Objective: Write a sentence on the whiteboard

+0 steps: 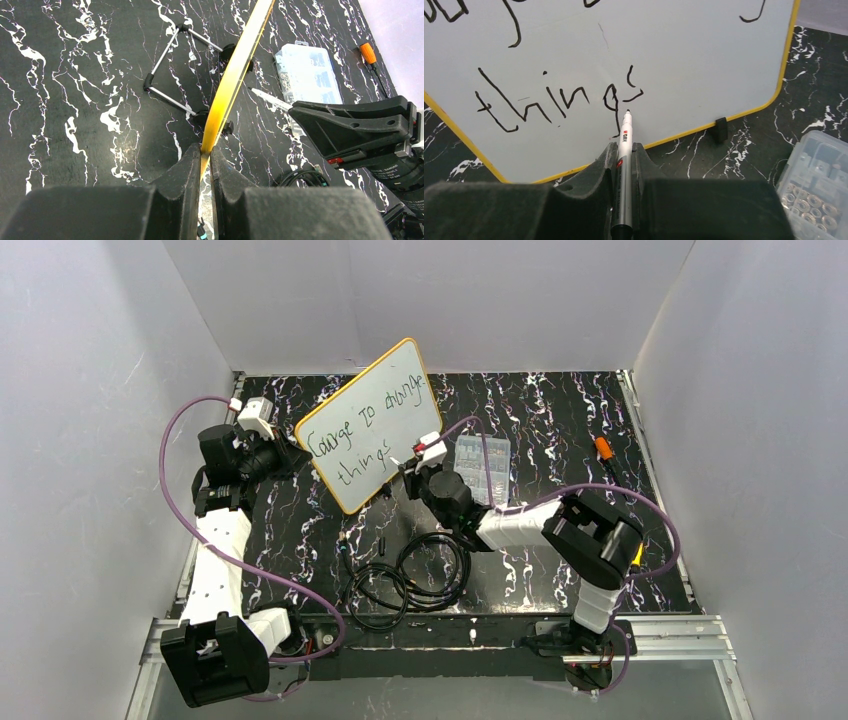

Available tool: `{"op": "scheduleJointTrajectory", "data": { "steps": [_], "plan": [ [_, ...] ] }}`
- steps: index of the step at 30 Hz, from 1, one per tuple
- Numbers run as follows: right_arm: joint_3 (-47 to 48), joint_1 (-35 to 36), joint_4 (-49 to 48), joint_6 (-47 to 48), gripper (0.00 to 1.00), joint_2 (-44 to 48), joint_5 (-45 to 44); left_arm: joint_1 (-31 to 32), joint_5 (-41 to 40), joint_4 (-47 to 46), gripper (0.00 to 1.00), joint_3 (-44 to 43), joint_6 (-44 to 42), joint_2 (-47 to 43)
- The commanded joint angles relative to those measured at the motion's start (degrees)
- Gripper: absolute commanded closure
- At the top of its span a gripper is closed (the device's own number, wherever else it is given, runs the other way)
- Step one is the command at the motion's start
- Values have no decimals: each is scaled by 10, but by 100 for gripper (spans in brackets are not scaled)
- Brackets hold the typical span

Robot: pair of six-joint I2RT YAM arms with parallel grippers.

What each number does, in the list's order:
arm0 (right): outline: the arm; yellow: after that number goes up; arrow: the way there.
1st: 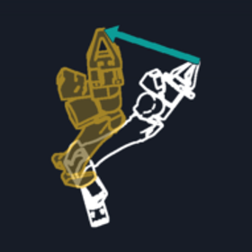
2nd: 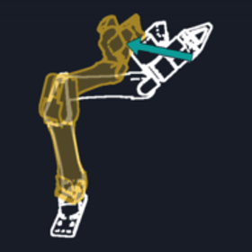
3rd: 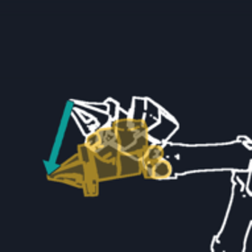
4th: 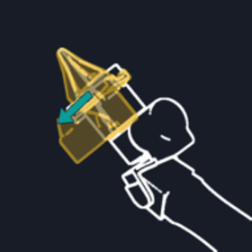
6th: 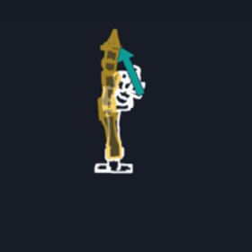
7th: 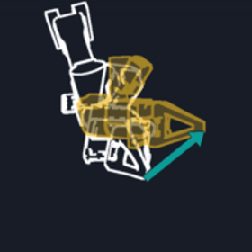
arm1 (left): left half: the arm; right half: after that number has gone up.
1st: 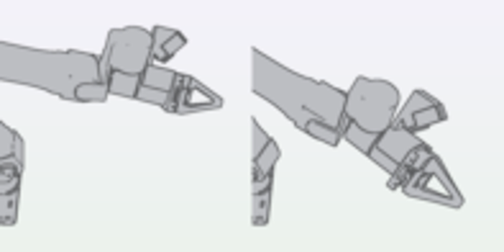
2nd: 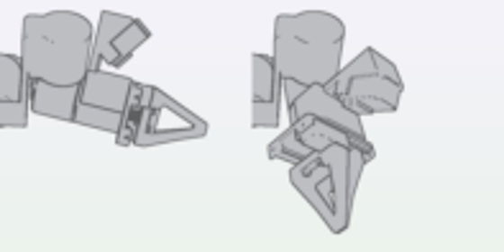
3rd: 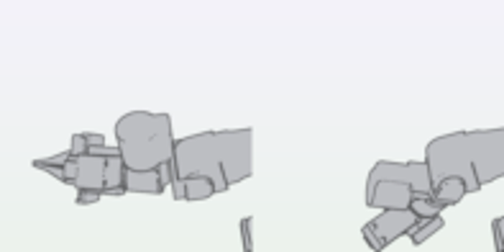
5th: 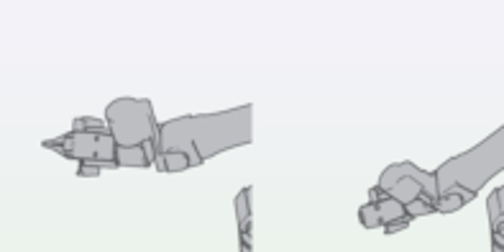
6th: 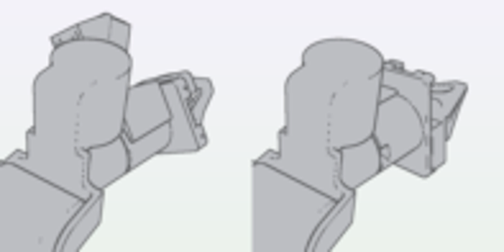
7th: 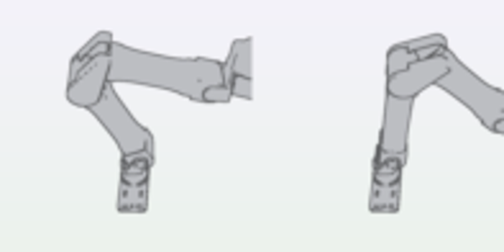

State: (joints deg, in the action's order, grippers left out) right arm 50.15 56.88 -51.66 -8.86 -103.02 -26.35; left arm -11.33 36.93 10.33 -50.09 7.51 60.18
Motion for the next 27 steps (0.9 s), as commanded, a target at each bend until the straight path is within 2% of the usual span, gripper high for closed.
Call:
{"op": "scheduleJointTrajectory", "data": {
  "steps": [1, 27],
  "plan": [
    [-2, 0, -19, 3, 99, 35, -66, 7, 18, 6, 100, -2, 2, -10],
    [52, -31, -39, -13, 99, -35, -18, 6, 18, 7, 100, -3, 1, -6]
  ]
}}
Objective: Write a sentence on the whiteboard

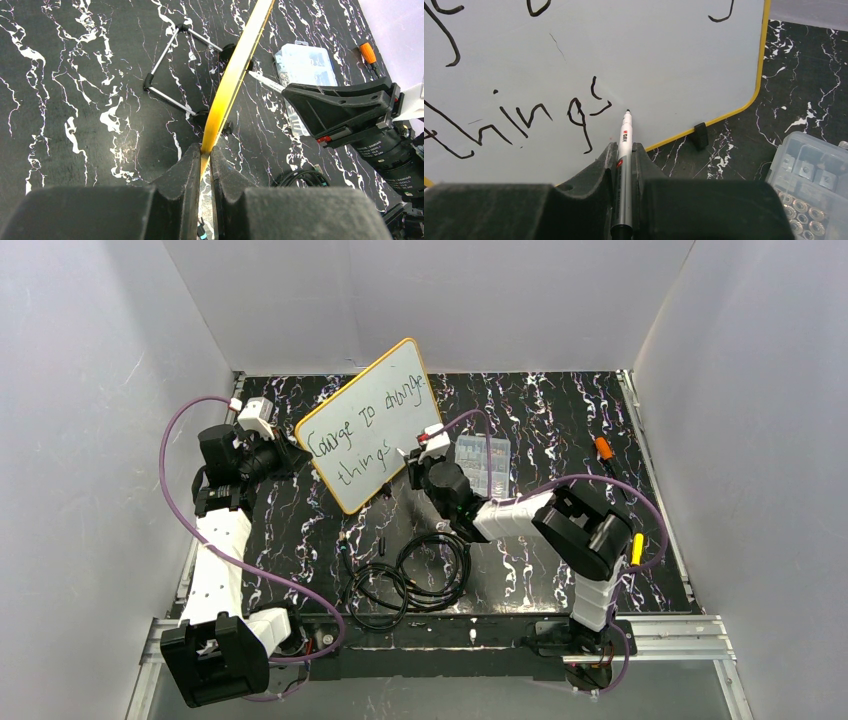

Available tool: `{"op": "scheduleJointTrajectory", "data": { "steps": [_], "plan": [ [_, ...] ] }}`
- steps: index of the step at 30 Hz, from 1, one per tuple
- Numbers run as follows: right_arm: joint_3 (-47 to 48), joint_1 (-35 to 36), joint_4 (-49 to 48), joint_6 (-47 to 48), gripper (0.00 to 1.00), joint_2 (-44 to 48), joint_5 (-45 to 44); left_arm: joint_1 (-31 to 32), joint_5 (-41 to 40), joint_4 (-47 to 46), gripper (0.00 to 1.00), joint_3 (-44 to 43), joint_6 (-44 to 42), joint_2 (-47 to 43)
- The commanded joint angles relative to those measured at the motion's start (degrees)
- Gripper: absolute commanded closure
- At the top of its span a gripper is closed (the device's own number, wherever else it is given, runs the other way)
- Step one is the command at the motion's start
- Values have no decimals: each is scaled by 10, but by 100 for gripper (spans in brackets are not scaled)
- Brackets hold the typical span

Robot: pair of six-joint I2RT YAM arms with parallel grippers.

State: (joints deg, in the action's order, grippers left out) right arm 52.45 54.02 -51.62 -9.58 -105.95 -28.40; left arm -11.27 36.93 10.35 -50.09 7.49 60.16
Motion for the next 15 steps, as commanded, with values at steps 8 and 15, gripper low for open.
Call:
{"op": "scheduleJointTrajectory", "data": {
  "steps": [8, 15],
  "plan": [
    [38, -2, -39, -7, 99, -15, 9, 6, 18, 6, 100, -3, 1, -5],
    [39, -2, -37, -6, 99, -15, 10, 6, 18, 6, 100, -3, 1, -5]
  ]
}}
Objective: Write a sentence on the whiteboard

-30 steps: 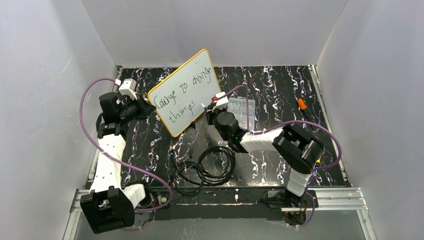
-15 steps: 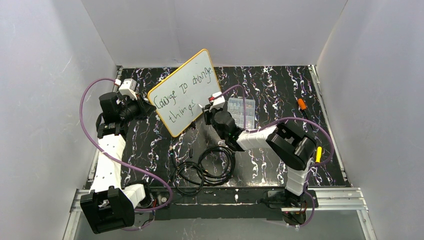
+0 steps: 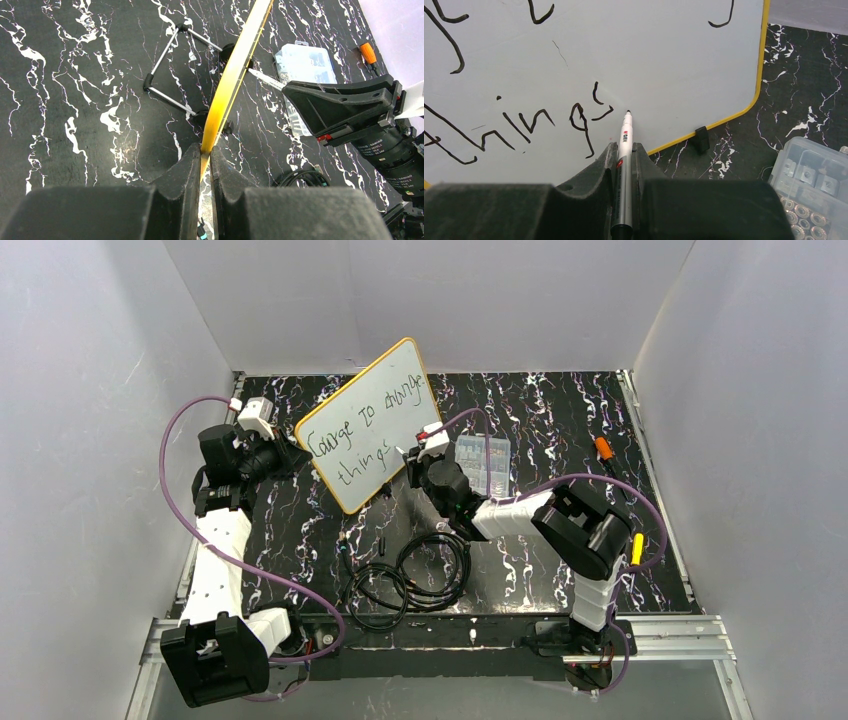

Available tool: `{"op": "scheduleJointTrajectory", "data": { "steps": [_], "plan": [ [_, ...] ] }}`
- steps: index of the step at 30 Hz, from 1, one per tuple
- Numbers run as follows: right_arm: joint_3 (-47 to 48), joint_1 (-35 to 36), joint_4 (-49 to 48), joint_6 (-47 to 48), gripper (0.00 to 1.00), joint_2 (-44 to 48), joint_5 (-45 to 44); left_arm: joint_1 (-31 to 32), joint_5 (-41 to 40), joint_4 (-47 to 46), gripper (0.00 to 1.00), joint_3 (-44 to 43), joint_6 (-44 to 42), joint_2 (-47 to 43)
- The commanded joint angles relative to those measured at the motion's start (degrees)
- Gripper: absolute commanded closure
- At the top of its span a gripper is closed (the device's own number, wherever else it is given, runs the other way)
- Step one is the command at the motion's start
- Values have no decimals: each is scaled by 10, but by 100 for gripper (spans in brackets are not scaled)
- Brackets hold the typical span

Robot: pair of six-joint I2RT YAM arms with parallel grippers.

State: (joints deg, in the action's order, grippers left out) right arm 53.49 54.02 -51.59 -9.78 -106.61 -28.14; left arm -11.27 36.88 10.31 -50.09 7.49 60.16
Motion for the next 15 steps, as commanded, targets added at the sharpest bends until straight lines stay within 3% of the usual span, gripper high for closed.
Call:
{"op": "scheduleJointTrajectory", "data": {
  "steps": [1, 6, 9, 14, 15],
  "plan": [
    [28, -2, -37, -4, 99, -8, 7, 6, 18, 7, 100, -4, 1, -5],
    [16, -2, -32, -8, 99, 4, -15, 6, 11, 7, 100, -3, 3, -8],
    [-38, -2, -48, -19, 99, 45, -50, 6, -4, 11, 97, -2, 3, -14],
    [-82, -2, 27, -24, 99, 140, -68, 6, -22, 17, 68, 0, 0, -25],
    [-88, -2, 48, -23, 99, 159, -59, 6, -24, 17, 59, 3, 1, -28]
  ]
}}
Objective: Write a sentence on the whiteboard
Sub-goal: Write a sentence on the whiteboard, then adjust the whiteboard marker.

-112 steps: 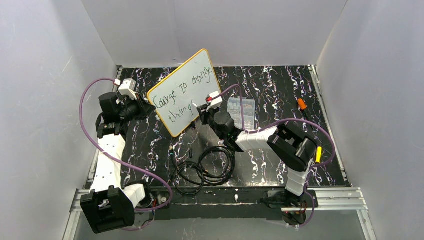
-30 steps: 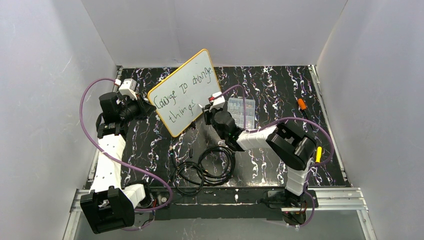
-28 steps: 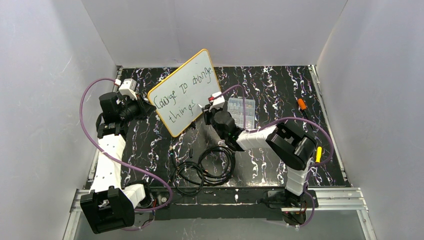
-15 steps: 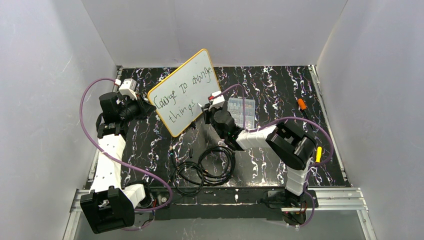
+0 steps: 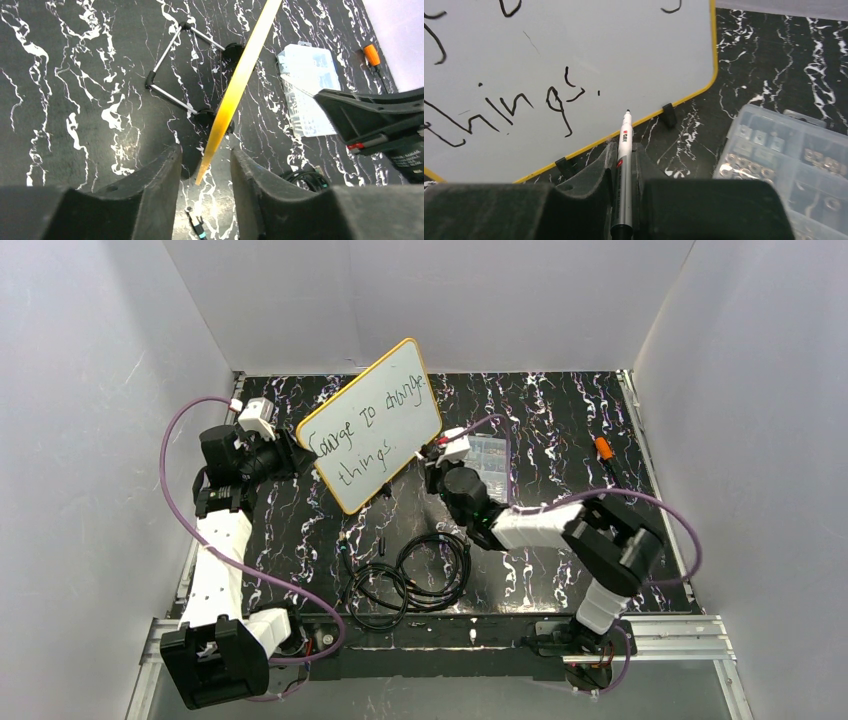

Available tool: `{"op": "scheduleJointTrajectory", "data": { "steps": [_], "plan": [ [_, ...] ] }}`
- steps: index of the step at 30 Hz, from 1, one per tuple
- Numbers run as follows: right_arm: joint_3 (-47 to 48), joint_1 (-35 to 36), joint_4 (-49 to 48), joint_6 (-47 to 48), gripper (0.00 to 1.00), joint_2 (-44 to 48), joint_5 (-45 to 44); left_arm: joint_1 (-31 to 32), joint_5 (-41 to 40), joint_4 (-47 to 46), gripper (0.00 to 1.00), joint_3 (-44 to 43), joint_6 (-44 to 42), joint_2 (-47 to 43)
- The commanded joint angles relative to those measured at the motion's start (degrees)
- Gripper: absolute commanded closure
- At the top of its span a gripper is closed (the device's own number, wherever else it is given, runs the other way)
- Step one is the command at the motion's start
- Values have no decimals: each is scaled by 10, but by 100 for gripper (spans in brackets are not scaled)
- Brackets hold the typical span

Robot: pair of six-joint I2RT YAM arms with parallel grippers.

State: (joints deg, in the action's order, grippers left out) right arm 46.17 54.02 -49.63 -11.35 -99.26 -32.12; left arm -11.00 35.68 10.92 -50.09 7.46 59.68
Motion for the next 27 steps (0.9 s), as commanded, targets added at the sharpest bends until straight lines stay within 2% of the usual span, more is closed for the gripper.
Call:
{"op": "scheduleJointTrajectory", "data": {
  "steps": [1, 4, 6, 11, 17, 21, 24, 27],
  "plan": [
    [-19, -2, 53, -7, 99, 106, -10, 4, -14, 12, 52, 5, 0, -28],
    [-25, -2, 156, -12, 99, 166, 12, 5, -25, 16, 40, 14, -4, -51],
    [-22, -2, 226, -19, 99, 208, 19, 6, -40, 21, 36, 21, -8, -75],
    [7, -2, 414, -25, 99, 302, 73, 25, -98, 69, 33, 22, -11, -148],
    [75, -2, 612, -34, 99, 363, 213, 152, -194, 197, 33, -50, -55, -217],
    [112, -2, 692, -51, 99, 379, 303, 194, -136, 251, 36, -97, -57, -236],
    [135, -2, 728, -62, 99, 377, 382, 220, -47, 255, 38, -111, -44, -232],
    [154, -2, 752, -73, 99, 365, 439, 263, -16, 245, 39, -106, -35, -211]
  ]
}}
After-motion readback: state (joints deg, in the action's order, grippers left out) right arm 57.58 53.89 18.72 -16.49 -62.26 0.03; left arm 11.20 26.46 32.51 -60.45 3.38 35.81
